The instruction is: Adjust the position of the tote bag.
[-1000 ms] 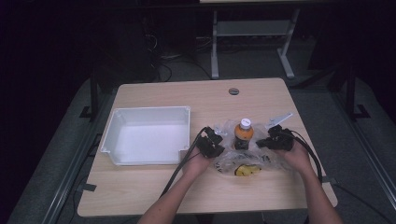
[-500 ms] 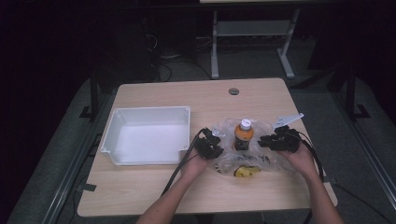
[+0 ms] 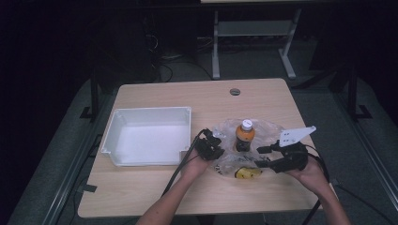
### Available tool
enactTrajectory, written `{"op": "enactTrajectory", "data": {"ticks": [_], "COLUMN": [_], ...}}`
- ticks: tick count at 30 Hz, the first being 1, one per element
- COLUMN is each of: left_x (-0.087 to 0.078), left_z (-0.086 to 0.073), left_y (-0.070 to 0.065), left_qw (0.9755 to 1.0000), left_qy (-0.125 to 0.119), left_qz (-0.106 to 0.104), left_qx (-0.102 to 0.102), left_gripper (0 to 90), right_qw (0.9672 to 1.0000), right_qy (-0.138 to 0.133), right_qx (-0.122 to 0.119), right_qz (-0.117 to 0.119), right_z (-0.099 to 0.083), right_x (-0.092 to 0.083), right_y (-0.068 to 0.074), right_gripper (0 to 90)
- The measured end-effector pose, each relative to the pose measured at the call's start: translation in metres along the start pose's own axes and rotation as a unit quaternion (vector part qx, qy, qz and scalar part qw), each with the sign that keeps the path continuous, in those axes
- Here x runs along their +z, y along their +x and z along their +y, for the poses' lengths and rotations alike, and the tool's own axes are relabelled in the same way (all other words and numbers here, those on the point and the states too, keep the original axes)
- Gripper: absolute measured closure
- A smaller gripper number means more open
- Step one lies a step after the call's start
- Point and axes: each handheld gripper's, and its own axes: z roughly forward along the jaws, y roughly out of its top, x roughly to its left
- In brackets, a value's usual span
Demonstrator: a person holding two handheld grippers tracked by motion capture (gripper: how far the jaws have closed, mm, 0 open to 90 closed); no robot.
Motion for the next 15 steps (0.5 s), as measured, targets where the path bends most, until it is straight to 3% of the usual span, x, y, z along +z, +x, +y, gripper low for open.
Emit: {"op": "enactTrajectory", "data": {"ticks": [4,6,8,9,10,15], "left_x": [0.0,0.001,0.001,0.001,0.0,0.0], "left_z": [0.0,-0.001,-0.001,-0.001,-0.001,-0.001], "left_y": [-0.001,-0.001,0.0,0.0,0.0,-0.001], "left_qw": [1.0,1.0,0.9999,0.9999,0.9999,0.9999], "left_qy": [0.001,0.002,0.007,0.007,0.009,0.012], "left_qz": [0.0,0.001,0.001,0.001,0.001,0.002], "left_qx": [0.002,0.004,0.008,0.008,0.011,0.01], "left_gripper": [83.0,83.0,82.7,82.8,82.8,82.9], "right_qw": [0.9997,0.9987,0.9976,0.9976,0.9961,0.9944], "right_qy": [0.019,0.045,0.066,0.066,0.083,0.103], "right_qx": [-0.014,-0.022,-0.013,-0.013,-0.022,-0.021], "right_qz": [-0.001,-0.012,-0.018,-0.018,-0.018,-0.011], "right_z": [0.001,-0.002,-0.005,-0.005,-0.011,-0.022], "right_x": [0.011,0.022,0.028,0.028,0.033,0.037], "right_y": [0.006,0.006,0.004,0.004,0.003,0.005], "right_gripper": [47.1,55.6,64.6,64.6,79.4,88.5]}}
